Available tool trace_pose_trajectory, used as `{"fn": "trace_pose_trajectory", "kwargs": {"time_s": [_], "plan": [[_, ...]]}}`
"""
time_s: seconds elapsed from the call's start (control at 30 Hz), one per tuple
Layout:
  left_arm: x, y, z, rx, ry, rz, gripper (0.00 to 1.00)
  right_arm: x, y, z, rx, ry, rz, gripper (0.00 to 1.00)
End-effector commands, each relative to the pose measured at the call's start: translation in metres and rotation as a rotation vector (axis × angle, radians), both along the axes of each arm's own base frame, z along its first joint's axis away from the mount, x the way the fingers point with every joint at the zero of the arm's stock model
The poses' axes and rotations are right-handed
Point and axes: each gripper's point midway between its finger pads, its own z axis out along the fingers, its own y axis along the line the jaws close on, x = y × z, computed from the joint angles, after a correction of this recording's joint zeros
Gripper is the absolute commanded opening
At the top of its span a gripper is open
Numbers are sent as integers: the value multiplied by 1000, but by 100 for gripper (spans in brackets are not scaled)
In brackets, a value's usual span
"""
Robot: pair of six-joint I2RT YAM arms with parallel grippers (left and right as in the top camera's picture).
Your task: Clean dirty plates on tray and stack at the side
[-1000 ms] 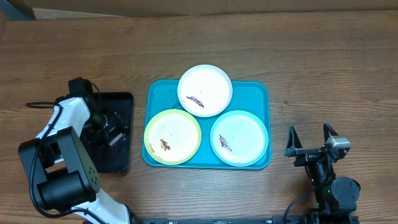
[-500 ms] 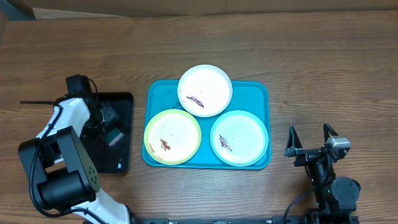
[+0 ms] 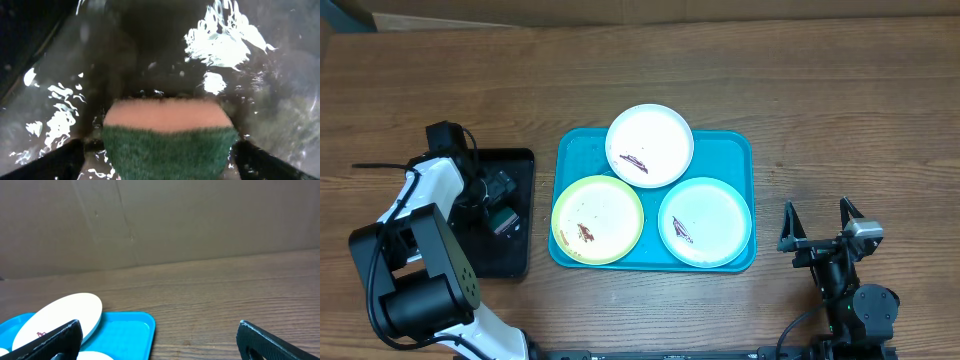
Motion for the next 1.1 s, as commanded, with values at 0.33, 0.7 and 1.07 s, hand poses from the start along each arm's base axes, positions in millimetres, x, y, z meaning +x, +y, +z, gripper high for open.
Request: {"fn": "trace_pose_trajectory", "kwargs": {"time_s": [0.33,0.7,1.07], "plan": [[-28,-35,-13,-191,100,-5,27,0,-3,-2,-3,-3,-12,100],[-25,-34,-14,-185,86,-3,100,0,-3,-2,-3,-3,-12,100],[-13,-23,-14,-130,44,-8,84,0,-2,-2,-3,-3,-12,100]]}}
